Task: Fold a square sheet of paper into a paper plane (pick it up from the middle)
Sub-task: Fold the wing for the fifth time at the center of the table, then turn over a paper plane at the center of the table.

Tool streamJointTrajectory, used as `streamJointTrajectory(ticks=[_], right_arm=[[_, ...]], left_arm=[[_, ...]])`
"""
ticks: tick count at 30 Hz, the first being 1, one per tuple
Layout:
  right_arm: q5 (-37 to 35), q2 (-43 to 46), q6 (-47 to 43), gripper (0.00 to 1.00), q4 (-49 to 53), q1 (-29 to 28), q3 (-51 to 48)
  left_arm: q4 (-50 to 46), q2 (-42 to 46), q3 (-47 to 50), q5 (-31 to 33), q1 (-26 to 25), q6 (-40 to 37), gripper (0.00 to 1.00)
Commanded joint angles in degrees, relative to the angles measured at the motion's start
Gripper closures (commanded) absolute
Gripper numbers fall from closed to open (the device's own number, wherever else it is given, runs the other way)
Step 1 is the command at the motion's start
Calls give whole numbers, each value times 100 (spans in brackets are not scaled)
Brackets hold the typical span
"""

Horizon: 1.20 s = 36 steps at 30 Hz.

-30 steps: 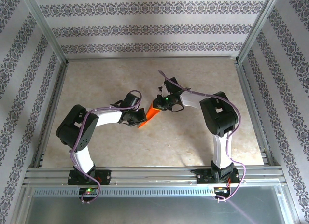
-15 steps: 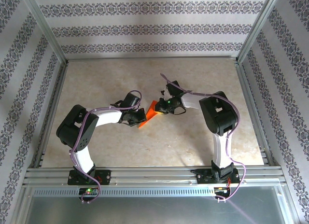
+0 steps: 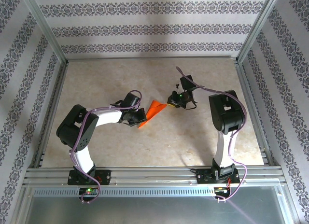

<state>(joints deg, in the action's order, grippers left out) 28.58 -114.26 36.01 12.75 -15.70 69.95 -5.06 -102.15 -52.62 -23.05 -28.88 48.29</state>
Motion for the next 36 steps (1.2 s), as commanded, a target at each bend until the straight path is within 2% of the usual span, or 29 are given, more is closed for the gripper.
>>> streamJointTrajectory(ticks=[1, 6, 11, 16, 19, 24, 30, 36], right_arm=[[-451, 720, -77, 84, 194, -11, -140], [-843, 1195, -51, 75, 487, -311, -307], [-1491, 1285, 67, 63, 1030, -905, -168], [-2217, 1013, 368, 49, 1476, -1593, 231], [-2551, 811, 675, 46, 1634, -1847, 414], [-2902, 379, 1077, 42, 1975, -2207, 921], [-3322, -279, 1432, 41, 2662, -2476, 1762], [-3551, -818, 1782, 41, 3370, -2580, 2573]], left_arm=[[-320, 308, -222, -281, 46, 39, 93], [-574, 907, -464, -66, 173, -19, 76], [-824, 1486, -207, 349, 604, -205, 62], [-920, 1848, 215, 580, 1124, -379, 47], [-1109, 2022, 377, 981, 1325, -623, 29], [-1321, 2208, 531, 1534, 1549, -1049, 14], [-1472, 2241, 575, 1663, 1652, -1354, 0], [-1450, 2191, 628, 1626, 1681, -1467, 0]])
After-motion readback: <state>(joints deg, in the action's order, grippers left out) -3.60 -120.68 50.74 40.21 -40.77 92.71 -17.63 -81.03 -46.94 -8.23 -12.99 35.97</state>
